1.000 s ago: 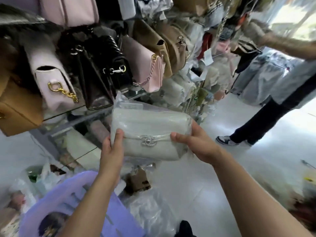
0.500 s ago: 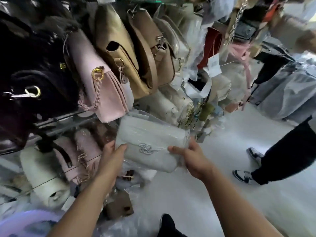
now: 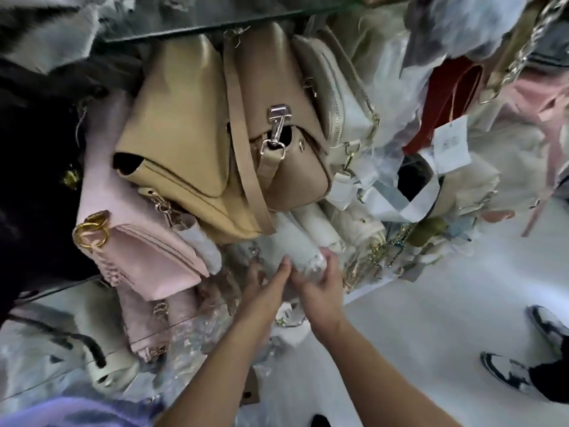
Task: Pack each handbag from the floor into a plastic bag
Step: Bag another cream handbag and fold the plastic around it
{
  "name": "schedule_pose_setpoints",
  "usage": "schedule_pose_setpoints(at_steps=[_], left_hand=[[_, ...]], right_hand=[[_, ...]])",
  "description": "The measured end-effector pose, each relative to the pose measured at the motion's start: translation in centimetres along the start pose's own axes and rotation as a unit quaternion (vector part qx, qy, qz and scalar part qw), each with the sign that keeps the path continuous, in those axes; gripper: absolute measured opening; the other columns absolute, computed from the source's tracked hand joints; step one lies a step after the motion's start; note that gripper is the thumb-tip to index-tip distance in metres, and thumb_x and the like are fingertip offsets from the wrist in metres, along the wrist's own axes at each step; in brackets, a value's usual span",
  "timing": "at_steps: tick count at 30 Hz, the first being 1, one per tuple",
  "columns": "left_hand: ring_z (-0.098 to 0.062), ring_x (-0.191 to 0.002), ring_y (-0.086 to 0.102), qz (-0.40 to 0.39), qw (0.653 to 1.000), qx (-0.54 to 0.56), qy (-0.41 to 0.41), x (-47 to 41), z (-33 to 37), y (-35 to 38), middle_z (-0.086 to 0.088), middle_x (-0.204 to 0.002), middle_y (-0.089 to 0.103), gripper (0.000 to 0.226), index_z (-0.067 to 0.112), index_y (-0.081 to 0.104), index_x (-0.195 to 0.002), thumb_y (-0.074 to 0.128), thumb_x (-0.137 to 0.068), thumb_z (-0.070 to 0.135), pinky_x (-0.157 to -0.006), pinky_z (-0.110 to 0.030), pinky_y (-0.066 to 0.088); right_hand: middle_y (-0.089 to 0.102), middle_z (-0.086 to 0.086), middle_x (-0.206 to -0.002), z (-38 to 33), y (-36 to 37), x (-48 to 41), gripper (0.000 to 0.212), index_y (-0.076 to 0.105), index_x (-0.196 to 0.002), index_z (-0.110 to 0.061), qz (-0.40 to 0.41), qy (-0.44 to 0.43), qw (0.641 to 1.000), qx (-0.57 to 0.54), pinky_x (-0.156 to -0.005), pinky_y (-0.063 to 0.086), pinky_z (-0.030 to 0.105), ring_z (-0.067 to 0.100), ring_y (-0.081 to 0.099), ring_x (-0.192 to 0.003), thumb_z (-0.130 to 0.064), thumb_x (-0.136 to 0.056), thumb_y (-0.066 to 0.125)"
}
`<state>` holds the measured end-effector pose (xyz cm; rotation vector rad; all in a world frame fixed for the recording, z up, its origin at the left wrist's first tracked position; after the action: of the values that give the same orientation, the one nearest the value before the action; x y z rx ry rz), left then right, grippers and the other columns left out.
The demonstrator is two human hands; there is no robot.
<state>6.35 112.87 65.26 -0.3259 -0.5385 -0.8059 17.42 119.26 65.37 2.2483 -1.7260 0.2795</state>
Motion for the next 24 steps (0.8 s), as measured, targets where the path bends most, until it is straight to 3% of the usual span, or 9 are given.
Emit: schedule_pose_setpoints(at_steps=[1, 3, 5, 7, 9, 12, 14, 20, 24], left_hand=[[-0.015, -0.12, 0.06, -0.008, 1.0, 0.027, 0.002, -0.2, 0.3, 0.5, 0.016, -0.134, 0.056, 0.105, 0.055, 0.028, -0.143, 0.075, -0.053, 0.083, -0.103, -0.044, 0.05], [-0.012, -0.113, 0.064, -0.009, 0.996, 0.084, 0.014, -1.2, 0.7, 1.5, 0.014, -0.127, 0.061, 0.082, 0.05, 0.029, -0.146, 0.075, -0.079, 0.058, -0.102, -0.04, 0.05], [-0.012, -0.112, 0.064, -0.006, 0.992, 0.122, 0.014, -2.2, 1.1, 2.1, 0.01, -0.129, 0.061, 0.064, 0.048, 0.032, -0.145, 0.068, -0.092, 0.039, -0.102, -0.04, 0.05], [-0.015, -0.12, 0.06, 0.017, 0.995, 0.097, 0.031, -3.0, 1.5, 2.0, 0.009, -0.141, 0.056, 0.062, 0.047, 0.035, -0.144, 0.067, -0.091, 0.042, -0.105, -0.042, 0.048], [-0.02, -0.129, 0.053, 0.049, 0.997, 0.038, 0.046, -3.2, 1.6, 1.4, 0.007, -0.15, 0.048, 0.07, 0.043, 0.031, -0.149, 0.067, -0.09, 0.048, -0.109, -0.042, 0.043], [-0.024, -0.135, 0.047, 0.07, 0.996, -0.032, 0.055, -3.2, 1.8, 0.7, 0.003, -0.152, 0.045, 0.066, 0.034, 0.032, -0.152, 0.06, -0.094, 0.05, -0.109, -0.036, 0.038], [-0.026, -0.132, 0.049, 0.077, 0.994, -0.058, 0.049, -3.2, 2.1, 0.2, 0.001, -0.147, 0.05, 0.059, 0.032, 0.041, -0.147, 0.061, -0.094, 0.049, -0.107, -0.035, 0.038], [-0.013, -0.114, 0.054, 0.064, 0.989, -0.09, 0.099, -0.6, 3.5, -2.0, 0.007, -0.132, 0.059, 0.044, 0.027, 0.055, -0.136, 0.064, -0.095, 0.039, -0.092, -0.024, 0.038], [-0.01, -0.12, 0.056, 0.053, 0.972, -0.158, 0.163, 2.8, 3.2, -4.4, 0.008, -0.129, 0.06, 0.042, 0.032, 0.055, -0.134, 0.063, -0.094, 0.042, -0.103, -0.029, 0.044]], right_hand=[[0.071, 0.001, -0.12, 0.0, 0.0, -0.1, 0.059, 0.054, -0.125, -0.034, 0.0, -0.002, 1.0, 0.03, -0.087, 0.061, 0.043, 0.023, 0.07, -0.111, -0.027, -0.073, 0.083], [0.066, -0.005, -0.129, -0.2, -0.4, -0.7, 0.065, 0.053, -0.13, -0.043, -0.01, -0.002, 0.996, 0.088, -0.093, 0.058, 0.054, 0.023, 0.066, -0.119, -0.044, -0.07, 0.078], [0.063, -0.009, -0.134, -0.1, -1.0, -1.3, 0.068, 0.052, -0.138, -0.047, -0.039, -0.008, 0.989, 0.145, -0.094, 0.057, 0.056, 0.017, 0.063, -0.123, -0.051, -0.073, 0.071], [0.06, -0.014, -0.137, -0.8, -1.3, -1.2, 0.069, 0.049, -0.143, -0.046, -0.06, -0.022, 0.973, 0.221, -0.095, 0.058, 0.049, 0.011, 0.064, -0.118, -0.055, -0.077, 0.067], [0.06, -0.021, -0.133, -1.6, -1.8, -1.1, 0.062, 0.048, -0.145, -0.042, -0.055, -0.045, 0.956, 0.285, -0.091, 0.057, 0.036, 0.006, 0.07, -0.099, -0.049, -0.086, 0.067], [0.063, -0.03, -0.104, -2.9, -2.4, -0.6, 0.048, 0.055, -0.136, -0.04, -0.023, -0.102, 0.936, 0.335, -0.076, 0.053, 0.022, -0.006, 0.067, -0.07, -0.04, -0.091, 0.069], [0.064, -0.024, -0.094, -3.9, -2.7, -0.4, 0.035, 0.061, -0.125, -0.035, -0.001, -0.118, 0.934, 0.338, -0.065, 0.046, 0.014, -0.008, 0.063, -0.061, -0.041, -0.091, 0.069], [0.069, -0.011, -0.096, -7.3, -2.8, 0.9, 0.028, 0.069, -0.114, -0.025, 0.022, -0.222, 0.917, 0.33, -0.078, 0.052, 0.028, 0.007, 0.064, -0.089, -0.041, -0.09, 0.072], [0.07, -0.003, -0.106, -8.8, -0.8, 2.9, 0.028, 0.072, -0.111, -0.015, -0.017, -0.359, 0.861, 0.359, -0.091, 0.049, 0.032, 0.015, 0.061, -0.105, -0.033, -0.09, 0.074]])
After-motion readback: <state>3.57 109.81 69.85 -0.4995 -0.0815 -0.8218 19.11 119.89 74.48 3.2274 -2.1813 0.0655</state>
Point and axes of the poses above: each hand's wrist, its own x-axis away from the middle knuckle, its own y-axis out of the palm, z = x × y, the point moved 5 cm from there along -x, towards the middle knuckle
